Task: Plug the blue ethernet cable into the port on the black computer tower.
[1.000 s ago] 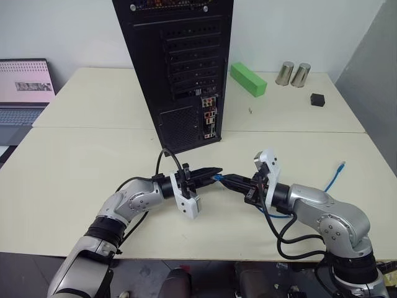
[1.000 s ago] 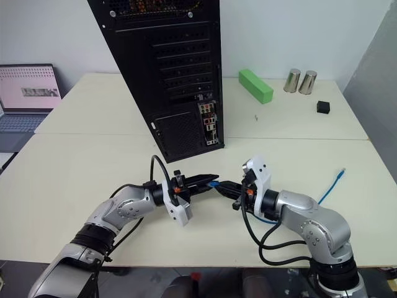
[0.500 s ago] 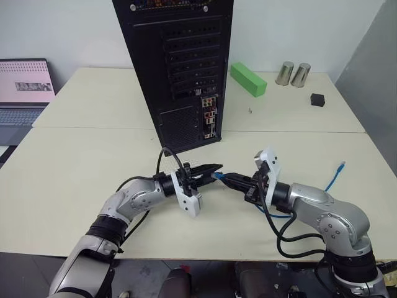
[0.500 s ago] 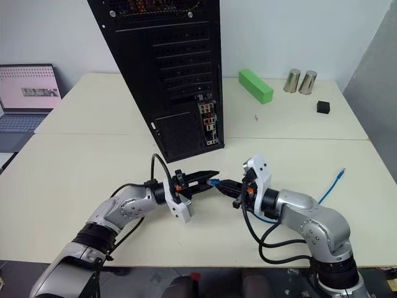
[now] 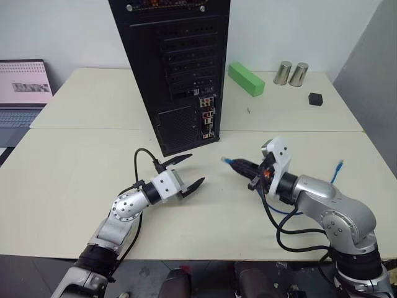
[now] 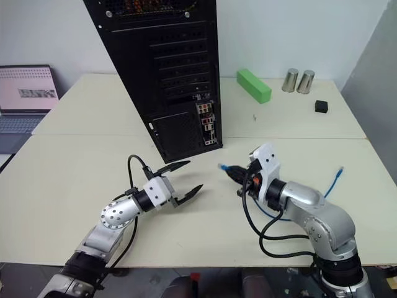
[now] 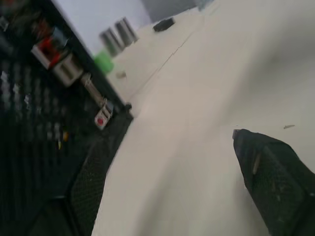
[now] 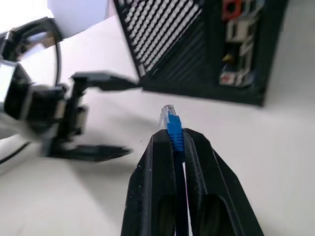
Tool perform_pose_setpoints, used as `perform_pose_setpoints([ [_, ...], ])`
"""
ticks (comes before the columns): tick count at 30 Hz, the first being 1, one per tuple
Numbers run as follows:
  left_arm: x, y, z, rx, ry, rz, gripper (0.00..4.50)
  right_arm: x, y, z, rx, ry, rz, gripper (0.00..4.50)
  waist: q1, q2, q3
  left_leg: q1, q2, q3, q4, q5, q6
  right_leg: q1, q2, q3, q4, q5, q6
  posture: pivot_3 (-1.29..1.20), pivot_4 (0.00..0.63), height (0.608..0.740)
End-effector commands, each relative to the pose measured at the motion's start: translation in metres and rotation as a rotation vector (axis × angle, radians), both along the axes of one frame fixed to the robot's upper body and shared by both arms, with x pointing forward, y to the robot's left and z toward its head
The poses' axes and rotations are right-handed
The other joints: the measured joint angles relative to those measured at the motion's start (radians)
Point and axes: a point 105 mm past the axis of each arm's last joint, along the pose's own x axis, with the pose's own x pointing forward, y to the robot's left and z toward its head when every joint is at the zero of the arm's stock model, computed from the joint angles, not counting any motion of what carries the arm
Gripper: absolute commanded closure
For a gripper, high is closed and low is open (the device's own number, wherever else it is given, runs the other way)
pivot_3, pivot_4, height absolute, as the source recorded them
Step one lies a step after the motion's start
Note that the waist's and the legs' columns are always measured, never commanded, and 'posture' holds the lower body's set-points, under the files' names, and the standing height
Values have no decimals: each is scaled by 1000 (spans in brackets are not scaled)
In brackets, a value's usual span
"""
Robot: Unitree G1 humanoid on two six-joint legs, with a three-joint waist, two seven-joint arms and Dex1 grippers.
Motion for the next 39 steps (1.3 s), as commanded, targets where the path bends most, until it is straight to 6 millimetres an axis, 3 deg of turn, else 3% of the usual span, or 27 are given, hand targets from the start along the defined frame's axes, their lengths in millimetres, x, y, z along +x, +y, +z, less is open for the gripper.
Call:
perform_pose_setpoints([
  [1,0,7,30,-134,77,88,482,12,16,22,1,-162,-95,4500,-1,0,0,0,0,0,0,0,0,0,0,0,0,0,0,0,150,740],
  [13,8,13,45,-230,146,206,482,53,51,29,67,-258,-294,4500,2,0,0,0,0,0,0,0,0,-1,0,1,0,0,0,0,150,740],
  [22,13,15,48,-225,128,223,482,68,69,39,108,-290,-296,4500,1,0,0,0,0,1,0,0,0,-1,0,1,-1,0,-1,0,150,740],
  [39,16,13,50,-221,115,221,482,80,72,34,100,-286,-325,4500,-1,0,0,-1,0,1,-1,0,0,-2,0,2,-1,1,-1,0,150,740],
])
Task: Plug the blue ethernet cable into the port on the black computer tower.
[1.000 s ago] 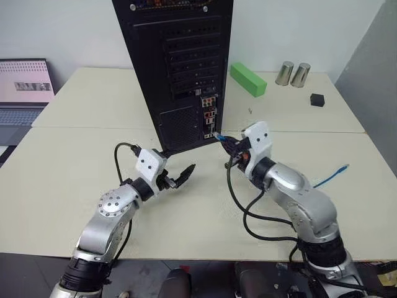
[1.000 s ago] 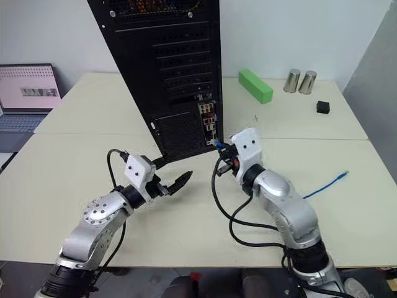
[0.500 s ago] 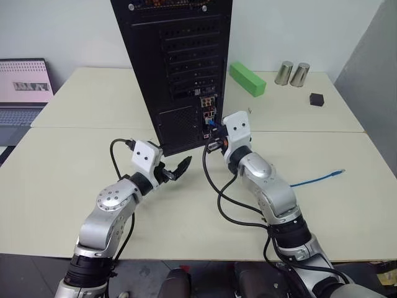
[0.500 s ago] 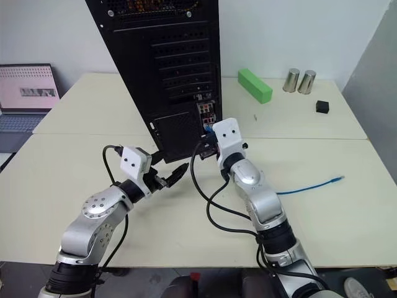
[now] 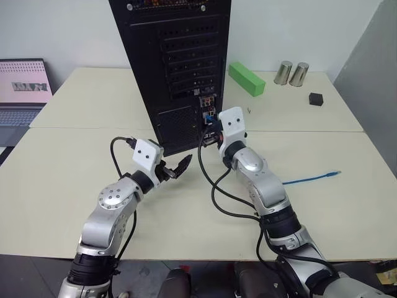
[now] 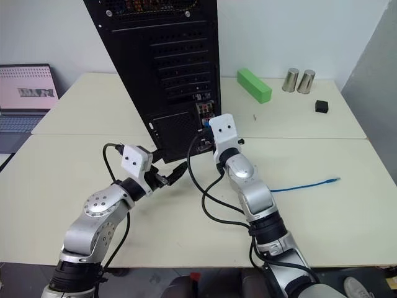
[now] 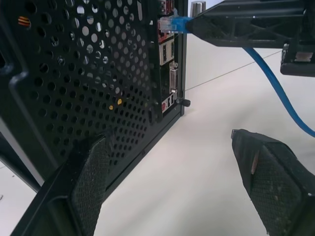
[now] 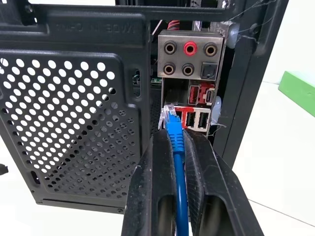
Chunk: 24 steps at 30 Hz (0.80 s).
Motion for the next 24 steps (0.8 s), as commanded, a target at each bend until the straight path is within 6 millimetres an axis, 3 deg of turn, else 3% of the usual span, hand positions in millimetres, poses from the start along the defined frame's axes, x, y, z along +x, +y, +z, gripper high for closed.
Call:
perform_pose_setpoints([
  [1,1,0,10,-6,-41,1,482,-2,2,19,34,-65,0,4500,0,0,0,0,0,0,0,0,0,0,0,0,0,0,0,0,150,740],
  [24,-1,-9,15,-5,-56,-45,482,3,3,21,43,-63,-15,4500,-1,0,0,0,0,0,0,0,0,0,0,0,0,0,0,0,150,740],
])
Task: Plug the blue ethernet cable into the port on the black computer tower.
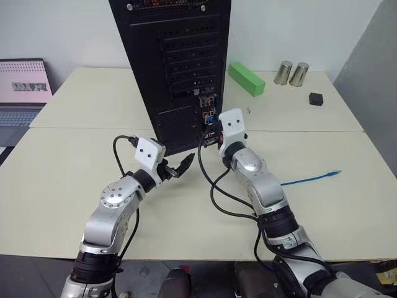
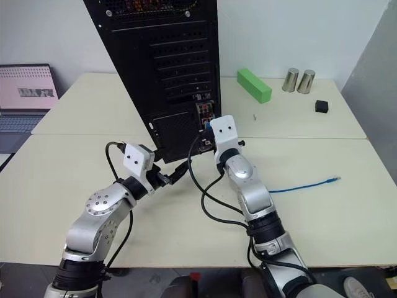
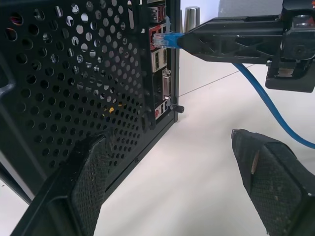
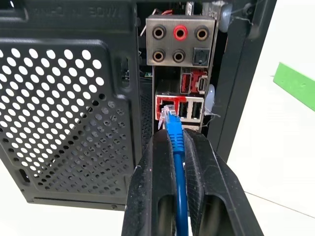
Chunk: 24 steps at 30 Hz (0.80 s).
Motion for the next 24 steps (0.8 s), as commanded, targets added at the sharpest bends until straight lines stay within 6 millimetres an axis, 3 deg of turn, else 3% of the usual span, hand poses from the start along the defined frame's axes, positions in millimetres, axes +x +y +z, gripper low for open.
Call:
perform_pose_setpoints([
  [1,-1,-3,13,5,-52,-15,482,-2,5,26,27,-88,14,4500,0,0,0,0,0,0,0,0,0,0,0,0,0,0,0,0,150,740],
  [13,0,-7,14,1,-55,-18,482,1,7,28,27,-69,10,4500,0,0,0,0,0,0,0,0,0,0,0,0,0,0,0,0,150,740],
  [24,-1,-10,16,-12,-57,-25,482,3,22,36,32,-57,31,4500,-16,0,0,0,0,0,0,0,0,-1,0,0,0,0,0,0,150,740],
])
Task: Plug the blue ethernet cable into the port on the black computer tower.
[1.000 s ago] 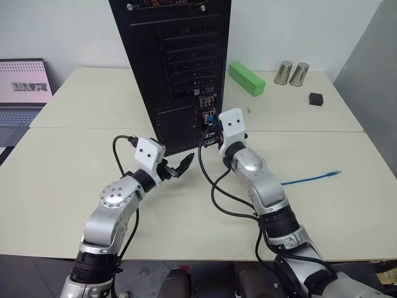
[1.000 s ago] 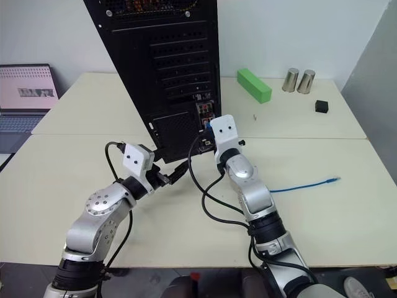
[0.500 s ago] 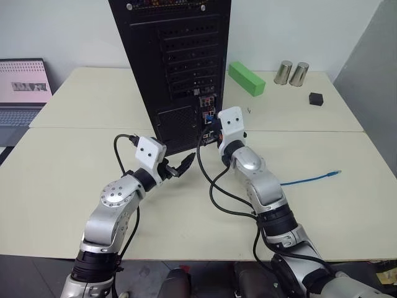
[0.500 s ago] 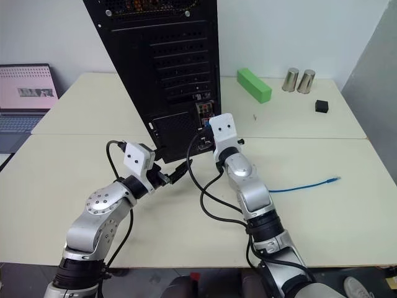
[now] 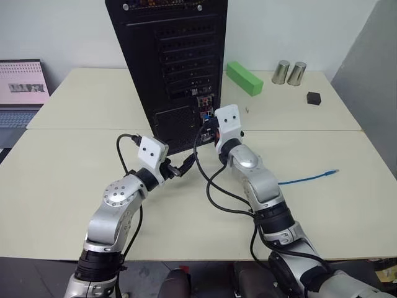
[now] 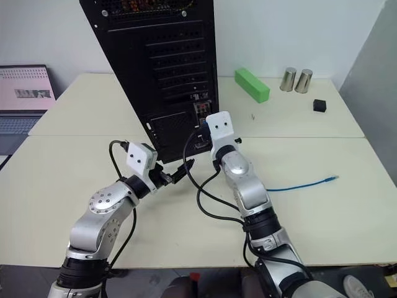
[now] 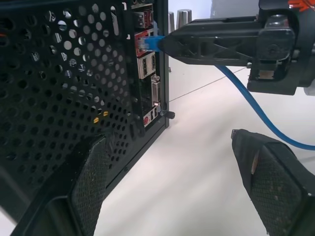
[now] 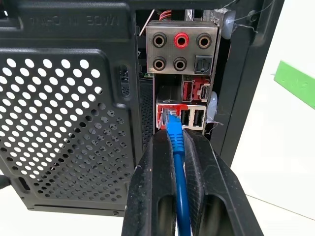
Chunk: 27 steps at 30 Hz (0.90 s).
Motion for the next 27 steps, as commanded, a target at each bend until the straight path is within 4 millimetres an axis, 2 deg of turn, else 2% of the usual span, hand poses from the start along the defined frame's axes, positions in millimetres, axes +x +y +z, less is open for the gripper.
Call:
perform_pose_setpoints([
  [1,-2,-5,15,-7,-56,-14,482,-2,10,31,32,-82,18,4500,-4,0,0,0,0,0,0,0,0,0,0,0,0,0,0,0,150,740],
  [27,-2,-9,14,-20,-57,-17,482,3,21,33,23,-83,17,4500,-17,0,0,0,1,0,0,0,0,0,0,1,0,0,-1,0,150,740],
])
